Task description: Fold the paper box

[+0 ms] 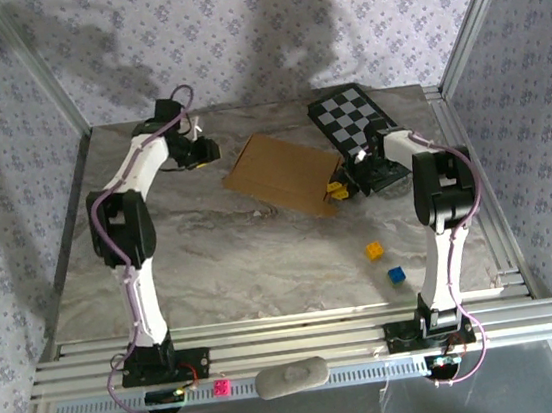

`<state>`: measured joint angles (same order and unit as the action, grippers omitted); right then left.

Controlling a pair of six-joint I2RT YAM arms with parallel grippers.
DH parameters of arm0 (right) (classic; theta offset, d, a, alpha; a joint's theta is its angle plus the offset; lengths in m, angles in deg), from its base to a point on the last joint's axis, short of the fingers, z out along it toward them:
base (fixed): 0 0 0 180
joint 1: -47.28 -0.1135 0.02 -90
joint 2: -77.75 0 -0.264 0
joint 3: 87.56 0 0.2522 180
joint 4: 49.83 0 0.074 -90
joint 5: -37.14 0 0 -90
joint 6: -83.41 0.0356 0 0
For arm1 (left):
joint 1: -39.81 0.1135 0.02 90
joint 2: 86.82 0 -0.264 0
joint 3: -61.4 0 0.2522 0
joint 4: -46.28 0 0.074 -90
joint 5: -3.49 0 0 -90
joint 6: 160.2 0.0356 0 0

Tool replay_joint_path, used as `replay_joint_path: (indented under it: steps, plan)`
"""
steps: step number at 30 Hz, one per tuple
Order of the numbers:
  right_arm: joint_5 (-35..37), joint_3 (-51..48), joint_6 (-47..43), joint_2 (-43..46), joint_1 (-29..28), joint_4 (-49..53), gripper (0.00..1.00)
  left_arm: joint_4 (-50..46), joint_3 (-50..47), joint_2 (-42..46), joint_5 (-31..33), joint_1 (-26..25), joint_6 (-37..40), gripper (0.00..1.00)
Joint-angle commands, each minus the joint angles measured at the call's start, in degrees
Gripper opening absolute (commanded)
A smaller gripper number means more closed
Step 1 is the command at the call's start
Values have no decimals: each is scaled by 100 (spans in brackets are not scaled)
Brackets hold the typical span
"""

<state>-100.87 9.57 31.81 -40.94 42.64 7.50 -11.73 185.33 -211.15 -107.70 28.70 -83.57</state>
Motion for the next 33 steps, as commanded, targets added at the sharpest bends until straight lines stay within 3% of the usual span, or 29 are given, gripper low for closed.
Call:
replay_joint_path:
  steps: [1, 7, 21, 26, 31, 33]
  plan:
    - [404, 284, -140, -182, 15, 347, 20, -567, 733, -320, 166, -182, 400, 40]
    - [934, 851, -192, -473, -191, 921, 20, -507, 796, -372, 134, -233, 248, 40]
    - [1969, 1335, -378, -820, -554, 1424, 25, 200, -887, 1007, -68, -102, -138, 40]
    - [2093, 1468, -323, -888, -609, 1459, 17, 207, -1076, 1279, -140, 11, -158, 39]
    - [2178, 1480, -138, -760, -642, 1553, 0, 129, -1157, 1505, -123, 57, -188, 37]
    - [2047, 1510, 22, -614, -622, 1672, 0, 135, -1232, 1671, -105, 74, -208, 38]
